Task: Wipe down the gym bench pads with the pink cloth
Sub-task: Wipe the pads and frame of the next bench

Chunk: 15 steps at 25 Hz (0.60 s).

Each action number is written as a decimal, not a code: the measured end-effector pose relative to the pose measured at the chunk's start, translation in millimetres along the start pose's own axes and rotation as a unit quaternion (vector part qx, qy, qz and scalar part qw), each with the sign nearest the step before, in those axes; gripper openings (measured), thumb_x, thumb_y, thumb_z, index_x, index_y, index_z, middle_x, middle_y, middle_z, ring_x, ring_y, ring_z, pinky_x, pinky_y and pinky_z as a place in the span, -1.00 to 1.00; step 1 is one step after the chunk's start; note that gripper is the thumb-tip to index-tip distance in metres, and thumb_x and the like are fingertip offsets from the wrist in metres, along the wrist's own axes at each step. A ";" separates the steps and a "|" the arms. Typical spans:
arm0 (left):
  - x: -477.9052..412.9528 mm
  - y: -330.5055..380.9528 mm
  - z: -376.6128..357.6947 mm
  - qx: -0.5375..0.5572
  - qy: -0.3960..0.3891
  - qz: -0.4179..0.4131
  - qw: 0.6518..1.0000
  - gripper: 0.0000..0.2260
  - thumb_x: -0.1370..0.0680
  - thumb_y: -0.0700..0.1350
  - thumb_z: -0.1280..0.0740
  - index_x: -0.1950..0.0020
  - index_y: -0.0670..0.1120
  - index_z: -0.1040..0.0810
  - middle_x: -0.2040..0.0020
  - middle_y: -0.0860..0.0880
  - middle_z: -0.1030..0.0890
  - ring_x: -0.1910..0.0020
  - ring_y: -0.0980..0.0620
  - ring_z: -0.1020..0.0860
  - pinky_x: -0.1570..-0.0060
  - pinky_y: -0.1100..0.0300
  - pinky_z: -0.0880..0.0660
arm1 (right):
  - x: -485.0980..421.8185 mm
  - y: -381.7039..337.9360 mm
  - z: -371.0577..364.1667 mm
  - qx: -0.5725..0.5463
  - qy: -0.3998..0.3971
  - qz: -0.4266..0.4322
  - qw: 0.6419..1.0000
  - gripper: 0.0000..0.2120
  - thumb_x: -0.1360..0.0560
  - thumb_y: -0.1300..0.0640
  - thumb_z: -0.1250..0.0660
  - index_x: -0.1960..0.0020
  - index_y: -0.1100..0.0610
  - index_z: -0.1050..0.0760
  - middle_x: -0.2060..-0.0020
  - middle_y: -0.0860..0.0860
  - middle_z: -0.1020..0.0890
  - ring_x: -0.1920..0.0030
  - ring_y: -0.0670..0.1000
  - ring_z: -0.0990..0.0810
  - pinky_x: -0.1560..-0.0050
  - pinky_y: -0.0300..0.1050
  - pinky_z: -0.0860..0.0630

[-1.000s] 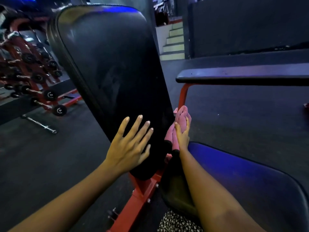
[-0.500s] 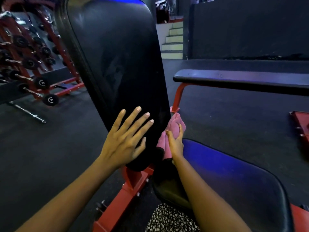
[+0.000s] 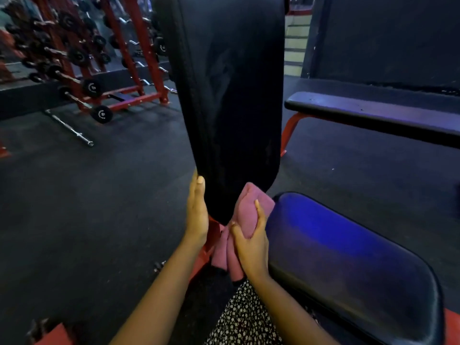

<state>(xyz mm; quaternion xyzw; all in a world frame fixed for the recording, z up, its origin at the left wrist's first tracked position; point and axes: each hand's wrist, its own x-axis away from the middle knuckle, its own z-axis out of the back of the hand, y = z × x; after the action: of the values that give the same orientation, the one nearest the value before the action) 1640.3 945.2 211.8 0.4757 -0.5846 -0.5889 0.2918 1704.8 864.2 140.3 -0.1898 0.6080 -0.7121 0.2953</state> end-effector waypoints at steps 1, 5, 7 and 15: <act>0.1 1.2 -1.1 0.031 -0.006 0.022 0.999 -0.58 -0.58 0.17 -0.02 -0.35 0.04 -0.39 -0.26 0.15 -0.53 -0.23 0.23 -0.48 -0.22 0.30 -0.42 | 8.1 0.8 4.1 0.023 -0.011 0.039 0.999 -0.35 -0.39 -0.08 -0.32 -0.37 -0.31 -0.07 -0.23 0.00 -0.40 -0.15 -0.07 -0.45 -0.22 -0.12 -0.41; -4.0 0.4 8.7 0.161 -0.002 0.085 0.983 -0.46 -0.59 0.18 0.10 -0.28 -0.10 -0.46 -0.05 -0.02 -0.63 -0.05 0.09 -0.59 0.04 0.32 -0.53 | 5.5 -39.6 31.8 0.164 0.034 0.325 0.931 -0.52 -0.33 0.02 -0.37 -0.24 -0.22 -0.45 -0.29 -0.13 -0.22 -0.21 -0.03 -0.36 -0.23 0.02 -0.45; -7.1 -0.2 13.9 0.194 0.008 0.101 0.976 -0.40 -0.57 0.24 0.10 -0.24 -0.13 -0.49 0.06 0.00 -0.67 0.05 0.12 -0.61 0.08 0.31 -0.53 | -15.7 -85.9 32.5 0.223 0.068 0.464 0.855 -0.59 -0.35 0.01 -0.33 -0.19 -0.13 -0.54 -0.37 -0.08 -0.16 -0.20 0.06 -0.32 -0.20 -0.04 -0.36; -0.5 -2.3 21.4 0.300 0.009 0.080 0.951 -0.40 -0.52 0.30 0.05 -0.40 -0.04 -0.33 -0.11 -0.12 -0.58 -0.02 0.00 -0.58 0.04 0.17 -0.53 | -49.8 -71.9 21.8 0.437 0.047 0.624 0.645 -0.61 -0.45 0.11 -0.31 -0.27 -0.08 -0.46 -0.41 0.02 -0.33 0.03 0.21 -0.48 0.18 -0.01 -0.36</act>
<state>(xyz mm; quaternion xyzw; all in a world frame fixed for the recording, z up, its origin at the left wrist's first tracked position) 1621.7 954.8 206.8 0.4982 -0.7676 -0.3571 0.1872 1742.4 886.4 219.2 0.4200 0.2135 -0.5500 0.6896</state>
